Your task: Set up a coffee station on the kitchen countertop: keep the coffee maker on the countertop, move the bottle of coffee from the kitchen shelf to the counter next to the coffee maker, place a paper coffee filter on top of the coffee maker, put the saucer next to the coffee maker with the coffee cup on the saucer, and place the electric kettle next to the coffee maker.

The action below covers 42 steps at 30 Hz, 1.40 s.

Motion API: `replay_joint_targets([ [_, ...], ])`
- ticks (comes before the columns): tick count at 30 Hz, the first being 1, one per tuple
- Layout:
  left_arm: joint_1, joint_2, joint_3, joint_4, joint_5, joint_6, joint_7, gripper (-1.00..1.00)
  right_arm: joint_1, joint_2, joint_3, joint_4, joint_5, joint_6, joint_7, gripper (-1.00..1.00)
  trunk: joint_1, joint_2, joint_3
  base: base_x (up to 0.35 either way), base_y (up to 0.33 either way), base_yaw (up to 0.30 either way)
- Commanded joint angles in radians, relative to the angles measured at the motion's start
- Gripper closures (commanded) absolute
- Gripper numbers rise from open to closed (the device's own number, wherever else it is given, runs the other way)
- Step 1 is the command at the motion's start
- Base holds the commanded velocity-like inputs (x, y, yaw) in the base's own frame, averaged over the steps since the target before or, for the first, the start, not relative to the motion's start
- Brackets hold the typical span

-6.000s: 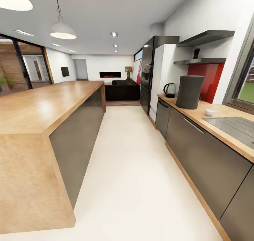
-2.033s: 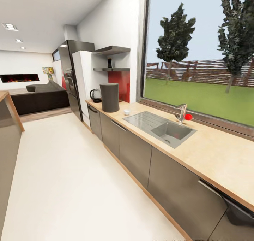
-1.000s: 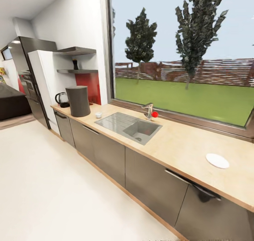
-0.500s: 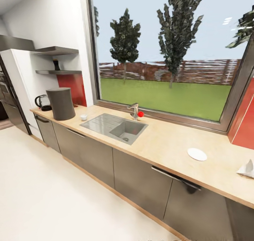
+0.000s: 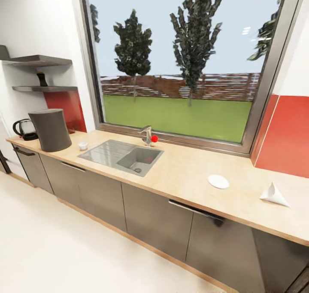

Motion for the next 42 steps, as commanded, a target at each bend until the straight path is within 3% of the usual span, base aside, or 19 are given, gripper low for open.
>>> replay_joint_targets([
  [1,0.000,0.000,0.000,0.001,0.006,-0.003,0.000,-1.00,0.000,0.000,0.000,0.000,0.000,0.000,0.001,-1.00,0.000,-0.001,0.000,0.000,0.000,-0.265],
  [42,0.000,-0.001,0.000,0.001,0.008,-0.005,0.000,-1.00,0.000,0.000,0.000,0.000,0.000,0.000,0.001,-1.00,0.000,-0.001,0.000,0.000,0.000,-0.265],
])
